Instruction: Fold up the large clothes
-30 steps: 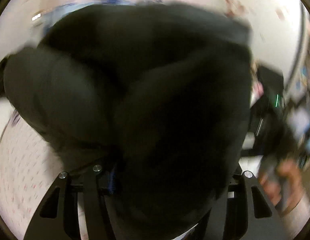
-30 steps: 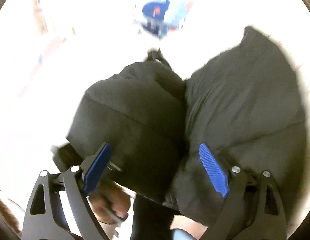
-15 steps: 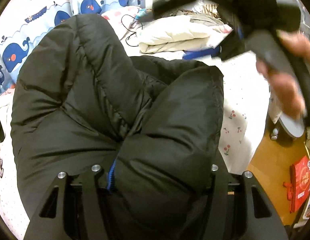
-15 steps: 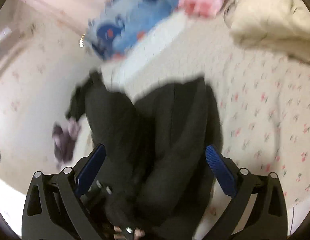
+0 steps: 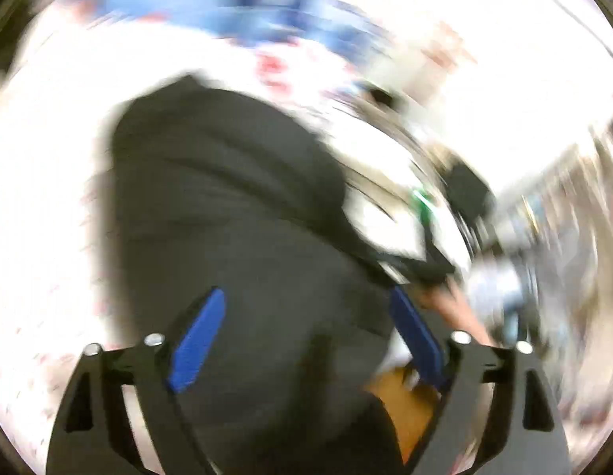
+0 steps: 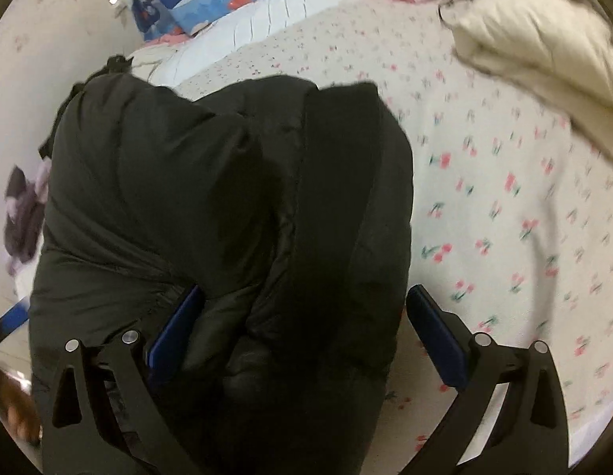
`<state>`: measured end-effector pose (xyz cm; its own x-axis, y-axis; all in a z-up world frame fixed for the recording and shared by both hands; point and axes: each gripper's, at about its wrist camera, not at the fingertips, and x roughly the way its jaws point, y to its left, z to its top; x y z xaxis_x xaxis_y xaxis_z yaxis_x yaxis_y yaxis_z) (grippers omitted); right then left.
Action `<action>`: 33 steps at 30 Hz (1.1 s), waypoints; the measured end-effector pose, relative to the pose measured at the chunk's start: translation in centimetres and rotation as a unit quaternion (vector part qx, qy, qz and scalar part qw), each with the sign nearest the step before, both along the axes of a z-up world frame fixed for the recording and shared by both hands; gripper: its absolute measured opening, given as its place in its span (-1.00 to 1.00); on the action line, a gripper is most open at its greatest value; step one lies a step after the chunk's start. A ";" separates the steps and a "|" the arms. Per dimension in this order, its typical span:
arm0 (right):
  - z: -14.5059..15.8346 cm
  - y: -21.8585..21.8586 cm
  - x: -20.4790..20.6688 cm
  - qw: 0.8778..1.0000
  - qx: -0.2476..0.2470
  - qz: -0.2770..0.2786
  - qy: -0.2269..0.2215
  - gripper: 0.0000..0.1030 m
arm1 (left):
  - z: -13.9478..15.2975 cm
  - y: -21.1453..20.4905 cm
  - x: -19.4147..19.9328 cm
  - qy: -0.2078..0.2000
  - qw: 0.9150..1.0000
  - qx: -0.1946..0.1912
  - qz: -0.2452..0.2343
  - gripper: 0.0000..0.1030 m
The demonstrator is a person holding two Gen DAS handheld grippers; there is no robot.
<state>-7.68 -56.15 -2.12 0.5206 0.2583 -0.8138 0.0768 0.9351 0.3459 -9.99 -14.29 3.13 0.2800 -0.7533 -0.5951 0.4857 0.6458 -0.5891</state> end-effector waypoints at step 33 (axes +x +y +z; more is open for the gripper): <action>-0.7 25.4 10.9 0.992 0.013 0.125 0.005 0.88 | -0.3 14.4 15.5 -0.096 0.978 0.153 0.103 0.61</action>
<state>3.21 -30.71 -2.81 0.4303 0.3993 -0.8096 -0.1528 0.9161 0.3706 5.49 0.09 2.83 0.5358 -0.4641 -0.7053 0.4086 0.8736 -0.2644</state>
